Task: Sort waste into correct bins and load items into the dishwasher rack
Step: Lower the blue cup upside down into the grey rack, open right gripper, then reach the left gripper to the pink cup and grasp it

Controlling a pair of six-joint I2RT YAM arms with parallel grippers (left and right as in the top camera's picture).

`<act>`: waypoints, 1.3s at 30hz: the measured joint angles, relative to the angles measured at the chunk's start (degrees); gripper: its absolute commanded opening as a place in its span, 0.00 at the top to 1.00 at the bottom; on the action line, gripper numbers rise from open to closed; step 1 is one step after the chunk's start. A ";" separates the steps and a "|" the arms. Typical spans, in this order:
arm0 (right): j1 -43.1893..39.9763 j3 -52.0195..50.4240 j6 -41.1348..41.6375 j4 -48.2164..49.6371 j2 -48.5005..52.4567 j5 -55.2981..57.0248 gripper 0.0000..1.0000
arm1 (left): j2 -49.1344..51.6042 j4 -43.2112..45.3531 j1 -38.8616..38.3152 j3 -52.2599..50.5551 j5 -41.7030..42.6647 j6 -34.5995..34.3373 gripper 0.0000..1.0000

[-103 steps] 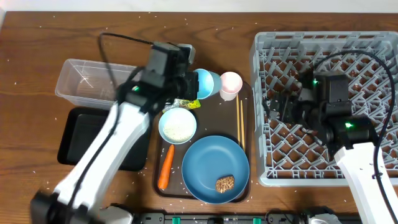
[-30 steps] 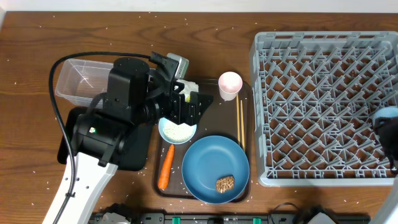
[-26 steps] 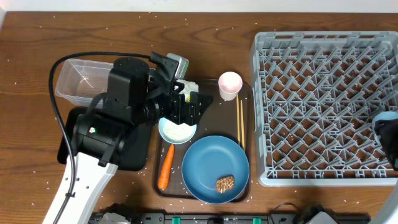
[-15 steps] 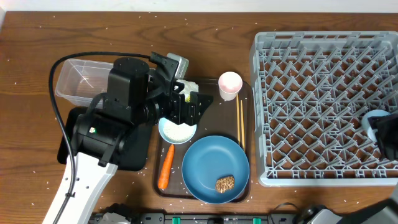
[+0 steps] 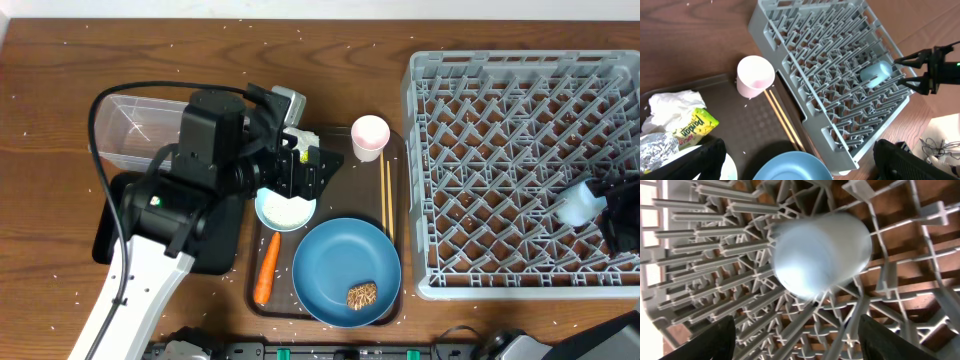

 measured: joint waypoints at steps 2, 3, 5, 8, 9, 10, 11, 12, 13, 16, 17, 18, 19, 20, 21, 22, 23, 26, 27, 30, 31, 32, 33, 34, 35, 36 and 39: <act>0.00 0.00 -0.85 1.14 -0.17 -2.12 0.30 | 1.09 0.46 0.00 0.00 -0.26 0.00 0.05; 0.00 0.00 -1.49 2.03 -0.37 -3.61 0.30 | 1.64 0.94 -0.02 0.00 -0.81 0.02 0.05; 0.00 0.00 -3.04 3.21 -1.53 -7.58 0.31 | 3.10 2.23 -0.28 0.00 -3.15 0.28 0.05; 0.22 0.02 -5.79 2.51 -5.68 -13.31 0.30 | 6.71 5.44 -1.31 0.04 -8.04 1.18 0.05; 0.48 0.04 -7.10 1.40 -8.09 -14.95 0.28 | 8.39 7.13 -1.81 0.04 -9.49 1.44 0.06; 1.01 0.07 -7.87 0.63 -9.77 -15.85 0.28 | 10.45 9.38 -2.36 0.09 -10.69 1.53 0.07; 1.73 0.11 -9.01 -0.35 -11.80 -16.74 0.26 | 12.33 11.72 -2.84 0.09 -11.45 1.64 0.09; 2.54 0.11 -9.92 -1.27 -13.53 -17.35 0.25 | 14.27 14.05 -3.28 0.20 -12.11 1.70 0.10; 3.56 0.22 -10.71 -2.43 -15.43 -17.68 0.24 | 16.68 16.70 -3.76 0.20 -12.68 1.79 0.13; 6.38 0.33 -12.46 -5.95 -19.93 -17.92 0.23 | 23.89 23.32 -4.74 0.22 -13.88 1.95 0.19; 7.13 0.39 -12.85 -7.04 -20.96 -17.75 0.22 | 26.12 25.22 -4.92 0.22 -14.19 1.99 0.19; 7.65 0.42 -13.22 -8.02 -21.66 -17.44 0.22 | 28.30 27.17 -4.98 0.22 -14.64 2.10 0.19; 8.20 0.42 -13.51 -9.07 -22.27 -17.11 0.22 | 30.18 28.87 -5.01 0.24 -14.91 2.14 0.19; 8.44 0.42 -13.88 -9.99 -22.56 -16.79 0.22 | 32.35 30.58 -5.01 0.24 -15.10 2.16 0.19; 8.85 0.42 -14.14 -10.73 -22.67 -16.22 0.21 | 33.94 31.52 -5.01 0.24 -15.30 2.10 0.20; 9.20 0.42 -14.49 -11.39 -22.64 -15.54 0.21 | 35.58 32.00 -4.98 0.24 -15.47 1.97 0.20; 9.46 0.42 -14.75 -12.02 -22.58 -14.97 0.21 | 37.16 32.11 -4.98 0.24 -15.72 1.68 0.21; 10.03 0.42 -15.28 -13.14 -22.27 -13.00 0.21 | 40.57 32.06 -5.01 0.24 -16.17 0.94 0.27; 10.10 0.42 -15.34 -13.25 -22.14 -12.61 0.21 | 41.48 31.91 -5.01 0.24 -16.26 0.81 0.31; 10.34 0.42 -15.52 -13.46 -21.79 -11.56 0.20 | 43.12 31.04 -5.05 0.24 -16.31 0.02 0.49; 10.36 0.42 -15.56 -13.49 -21.73 -11.30 0.20 | 43.39 30.47 -5.05 0.24 -16.46 0.13 0.53; 10.38 0.42 -15.65 -13.49 -21.68 -10.93 0.20 | 43.45 29.92 -5.05 0.22 -16.50 -0.02 0.56; 10.38 0.42 -15.74 -13.51 -21.62 -10.54 0.20 | 43.47 29.44 -5.05 0.22 -16.48 -0.09 0.59; 10.38 0.42 -15.76 -13.51 -21.57 -10.23 0.20 | 43.47 29.03 -5.05 0.22 -16.50 -0.22 0.61; 10.38 0.42 -15.78 -13.57 -21.51 -9.86 0.20 | 43.47 28.39 -5.05 0.24 -16.50 -0.07 0.62; 10.38 0.42 -15.78 -13.64 -21.46 -9.60 0.19 | 43.47 27.89 -5.05 0.24 -16.63 -0.09 0.64; 10.38 0.42 -16.09 -13.68 -21.44 -8.94 0.19 | 43.47 26.97 -5.05 0.24 -17.55 -0.33 0.86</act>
